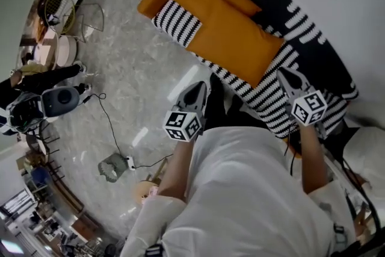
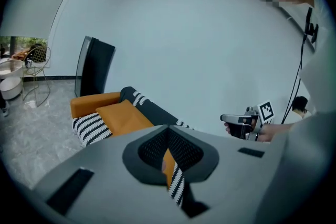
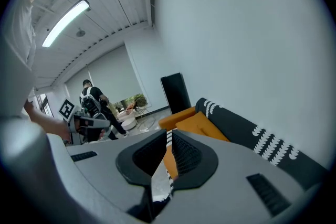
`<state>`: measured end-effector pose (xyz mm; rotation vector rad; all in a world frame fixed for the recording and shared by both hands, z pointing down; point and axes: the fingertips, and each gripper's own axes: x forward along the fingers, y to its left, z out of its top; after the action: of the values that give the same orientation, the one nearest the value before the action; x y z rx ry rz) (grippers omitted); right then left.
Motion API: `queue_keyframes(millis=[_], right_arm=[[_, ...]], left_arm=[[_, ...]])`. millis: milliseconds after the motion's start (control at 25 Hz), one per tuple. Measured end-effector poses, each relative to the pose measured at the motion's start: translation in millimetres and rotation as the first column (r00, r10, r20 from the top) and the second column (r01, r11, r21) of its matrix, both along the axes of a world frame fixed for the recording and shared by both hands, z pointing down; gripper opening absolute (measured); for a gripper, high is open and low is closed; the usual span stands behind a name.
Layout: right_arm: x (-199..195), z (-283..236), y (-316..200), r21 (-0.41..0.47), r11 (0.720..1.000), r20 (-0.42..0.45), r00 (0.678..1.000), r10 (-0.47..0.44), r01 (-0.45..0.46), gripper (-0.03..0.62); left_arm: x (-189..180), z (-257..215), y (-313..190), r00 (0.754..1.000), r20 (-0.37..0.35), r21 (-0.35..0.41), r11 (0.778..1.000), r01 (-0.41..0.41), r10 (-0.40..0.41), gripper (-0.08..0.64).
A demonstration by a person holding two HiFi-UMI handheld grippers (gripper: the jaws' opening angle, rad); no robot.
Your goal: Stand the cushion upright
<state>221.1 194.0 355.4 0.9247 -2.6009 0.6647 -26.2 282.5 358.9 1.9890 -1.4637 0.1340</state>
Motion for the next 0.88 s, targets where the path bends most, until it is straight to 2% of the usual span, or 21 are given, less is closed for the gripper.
queue_keyframes(millis=[400, 600, 680, 880], right_arm=[[-28, 19, -56, -0.062, 0.998, -0.046, 0.998, -0.030, 0.027, 0.044], [-47, 34, -86, -0.106, 0.994, -0.056, 0.998, -0.042, 0.035, 0.074], [-53, 44, -95, -0.123, 0.992, -0.074, 0.996, -0.050, 0.041, 0.099], [-58, 77, -111, -0.148, 0.987, -0.126, 0.989, -0.083, 0.064, 0.111]], left_arm=[[-6, 42, -53, 0.993, -0.109, -0.079, 0.996, 0.032, -0.041, 0.017], [-14, 64, -74, 0.990, -0.132, -0.123, 0.992, 0.042, -0.058, 0.034], [-17, 74, -80, 0.987, -0.146, -0.143, 0.989, 0.047, -0.068, 0.047], [-17, 110, -90, 0.982, -0.166, -0.188, 0.981, 0.054, -0.086, 0.072]])
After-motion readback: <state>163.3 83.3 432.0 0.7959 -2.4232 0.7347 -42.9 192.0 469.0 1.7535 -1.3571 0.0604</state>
